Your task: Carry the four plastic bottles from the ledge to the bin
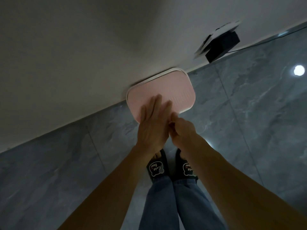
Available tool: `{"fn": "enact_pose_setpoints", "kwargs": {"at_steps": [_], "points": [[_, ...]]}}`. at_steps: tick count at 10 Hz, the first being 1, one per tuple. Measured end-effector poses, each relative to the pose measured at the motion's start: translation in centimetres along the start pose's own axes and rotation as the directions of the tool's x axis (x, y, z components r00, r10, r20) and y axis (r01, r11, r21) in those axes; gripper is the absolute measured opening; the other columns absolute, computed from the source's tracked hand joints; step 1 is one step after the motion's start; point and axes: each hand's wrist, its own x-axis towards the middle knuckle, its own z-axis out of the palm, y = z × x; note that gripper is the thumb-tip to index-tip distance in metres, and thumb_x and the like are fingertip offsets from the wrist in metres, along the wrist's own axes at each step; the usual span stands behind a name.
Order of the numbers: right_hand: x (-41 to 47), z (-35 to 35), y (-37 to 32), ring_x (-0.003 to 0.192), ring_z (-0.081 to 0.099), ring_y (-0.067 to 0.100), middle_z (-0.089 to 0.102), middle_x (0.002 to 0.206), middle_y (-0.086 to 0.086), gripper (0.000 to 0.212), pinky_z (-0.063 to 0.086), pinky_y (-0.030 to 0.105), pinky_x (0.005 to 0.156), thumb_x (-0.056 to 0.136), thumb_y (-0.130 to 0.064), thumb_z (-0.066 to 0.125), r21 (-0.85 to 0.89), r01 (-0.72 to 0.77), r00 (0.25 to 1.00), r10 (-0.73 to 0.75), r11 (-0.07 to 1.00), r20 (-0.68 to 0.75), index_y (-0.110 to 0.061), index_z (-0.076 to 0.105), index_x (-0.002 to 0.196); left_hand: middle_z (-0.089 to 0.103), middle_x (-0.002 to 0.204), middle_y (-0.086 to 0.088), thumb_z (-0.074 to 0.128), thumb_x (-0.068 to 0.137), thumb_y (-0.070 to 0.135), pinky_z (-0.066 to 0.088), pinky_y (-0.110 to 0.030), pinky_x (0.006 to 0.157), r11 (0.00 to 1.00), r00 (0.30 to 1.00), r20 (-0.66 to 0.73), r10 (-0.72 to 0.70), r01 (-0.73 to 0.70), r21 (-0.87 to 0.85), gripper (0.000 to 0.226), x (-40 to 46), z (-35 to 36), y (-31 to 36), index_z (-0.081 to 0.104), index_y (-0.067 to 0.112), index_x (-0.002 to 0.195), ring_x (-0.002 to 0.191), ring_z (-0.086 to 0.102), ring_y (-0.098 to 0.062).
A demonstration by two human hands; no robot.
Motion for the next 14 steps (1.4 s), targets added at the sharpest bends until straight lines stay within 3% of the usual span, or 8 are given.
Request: {"fn": "enact_pose_setpoints", "kwargs": {"at_steps": [1,3,6,9,11,12,13,14], "points": [[0.6,0.4,-0.3,0.094,0.066,0.024,0.067,0.106,0.019,0.012,0.058,0.031,0.079,0.094,-0.014,0.060,0.006,-0.026,0.998,0.027,1.000,-0.051,-0.003,0.064,0.095,0.002,0.169,-0.013,0.026,0.087,0.023,0.009,-0.058,0.124,1.000,1.000,-0.020,-0.019,0.019,0.016,0.074,0.4,1.0,-0.4,0.016,0.021,0.160,0.156,-0.009,-0.028],[2.0,0.1,0.2,0.072,0.061,0.017,0.063,0.082,0.010,0.016,0.056,0.035,0.083,0.096,-0.010,0.056,0.041,0.001,1.000,-0.002,0.999,0.032,0.002,0.064,0.104,-0.002,0.169,-0.011,0.023,0.089,0.018,0.007,-0.059,0.124,1.000,0.997,-0.083,0.009,-0.008,0.007,0.074,0.6,2.9,-1.2,0.009,0.023,0.161,0.155,-0.012,-0.029],[2.4,-0.5,0.8,0.075,0.065,0.020,0.068,0.084,0.013,0.018,0.059,0.027,0.067,0.097,-0.010,0.055,0.087,0.082,0.992,-0.090,0.993,0.085,-0.004,0.067,0.084,-0.001,0.169,-0.011,0.034,0.088,0.012,0.005,-0.058,0.124,0.999,0.987,-0.156,0.037,-0.032,0.035,0.077,0.6,4.3,-1.6,0.011,0.022,0.161,0.156,-0.010,-0.029],[3.9,0.2,1.0,0.074,0.064,0.018,0.068,0.079,0.008,0.018,0.058,0.034,0.081,0.092,-0.015,0.065,-0.006,0.066,0.998,-0.066,0.998,0.001,-0.009,0.066,0.075,-0.001,0.169,-0.012,0.052,0.092,0.008,0.009,-0.056,0.125,0.998,0.992,-0.129,0.005,0.003,0.055,0.080,1.6,4.2,-1.3,0.014,0.020,0.161,0.155,-0.010,-0.030],[4.0,-0.6,0.8,0.073,0.069,0.011,0.072,0.087,0.007,0.012,0.057,0.017,0.054,0.094,-0.015,0.062,-0.096,0.123,0.992,-0.119,0.988,0.050,-0.006,0.070,0.094,-0.002,0.169,-0.012,0.052,0.090,0.009,0.010,-0.056,0.125,0.999,0.996,-0.087,-0.010,0.013,0.033,0.080,1.6,3.9,-1.0,0.014,0.020,0.160,0.155,-0.011,-0.030],[2.9,-1.5,0.4,0.079,0.068,0.019,0.070,0.083,0.012,0.019,0.059,0.029,0.078,0.092,-0.018,0.064,-0.220,0.193,0.981,-0.183,0.956,0.068,-0.002,0.069,0.084,0.006,0.169,-0.011,0.055,0.097,0.014,0.017,-0.053,0.124,0.999,0.995,-0.093,-0.033,0.032,-0.018,0.069,0.6,2.3,-0.5,0.024,0.015,0.158,0.156,-0.004,-0.028],[-0.1,-4.0,-0.2,0.081,0.056,0.023,0.060,0.084,0.011,0.009,0.048,0.035,0.079,0.093,-0.018,0.058,-0.546,0.347,0.937,-0.303,0.762,0.173,-0.016,0.065,0.088,0.029,0.163,-0.008,0.051,0.101,0.024,0.031,-0.043,0.120,0.983,0.988,-0.098,-0.119,0.104,-0.149,0.051,-2.2,-0.2,0.6,0.040,0.019,0.151,0.151,0.025,-0.025],[-6.5,-8.7,0.5,0.079,0.062,0.009,0.067,0.099,-0.003,0.024,0.046,0.010,0.068,0.098,-0.029,0.052,-0.811,0.383,0.914,-0.309,0.441,0.263,-0.027,0.064,0.118,0.062,0.126,0.000,0.042,0.101,0.029,0.052,-0.041,0.096,0.918,0.967,0.097,-0.238,0.256,-0.302,0.027,-9.1,-3.7,2.1,0.054,0.034,0.125,0.112,0.063,-0.020]]}}
